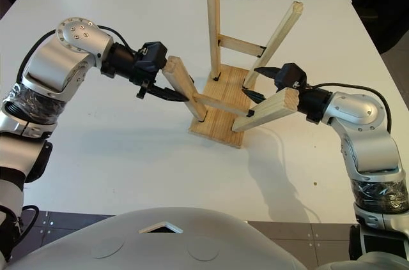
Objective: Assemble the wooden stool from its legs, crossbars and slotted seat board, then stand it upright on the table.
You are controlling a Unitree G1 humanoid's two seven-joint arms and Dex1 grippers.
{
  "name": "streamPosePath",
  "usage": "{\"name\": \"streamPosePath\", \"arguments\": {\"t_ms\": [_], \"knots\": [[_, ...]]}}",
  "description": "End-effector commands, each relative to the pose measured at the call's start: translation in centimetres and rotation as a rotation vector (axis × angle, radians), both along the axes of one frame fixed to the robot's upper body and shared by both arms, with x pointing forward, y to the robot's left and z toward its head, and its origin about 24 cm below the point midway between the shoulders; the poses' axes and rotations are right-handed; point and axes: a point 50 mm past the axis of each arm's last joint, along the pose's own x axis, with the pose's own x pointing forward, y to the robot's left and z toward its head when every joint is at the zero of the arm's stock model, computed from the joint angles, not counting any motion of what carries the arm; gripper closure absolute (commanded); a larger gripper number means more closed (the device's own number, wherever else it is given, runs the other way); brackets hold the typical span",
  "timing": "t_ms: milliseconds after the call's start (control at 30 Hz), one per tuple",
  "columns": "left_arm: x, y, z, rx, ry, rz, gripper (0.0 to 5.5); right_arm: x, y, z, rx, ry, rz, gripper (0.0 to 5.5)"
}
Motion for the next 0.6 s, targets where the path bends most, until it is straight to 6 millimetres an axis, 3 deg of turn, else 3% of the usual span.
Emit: {"name": "streamPosePath", "arguments": {"t_ms": [33, 167, 400, 600], "knots": [[-1.6, -0.5, -6.5, 0.252, 0.071, 0.014, 3.45, 1.0, 1.7, 0.5, 0.038, -0.054, 0.014, 2.55], [-1.8, 0.0, -6.8, 0.257, 0.089, 0.03, 3.45, 2.7, 1.2, 0.8, 0.06, -0.115, -0.116, 2.55], [-2.1, 0.2, -6.4, 0.216, 0.136, 0.089, 3.45, 5.0, 0.7, 3.1, 0.155, -0.283, -0.357, 2.55], [-2.8, 0.9, -6.8, 0.22, 0.159, 0.144, 3.45, 6.4, -0.8, 4.4, 0.07, -0.443, -0.593, 2.55]]}}
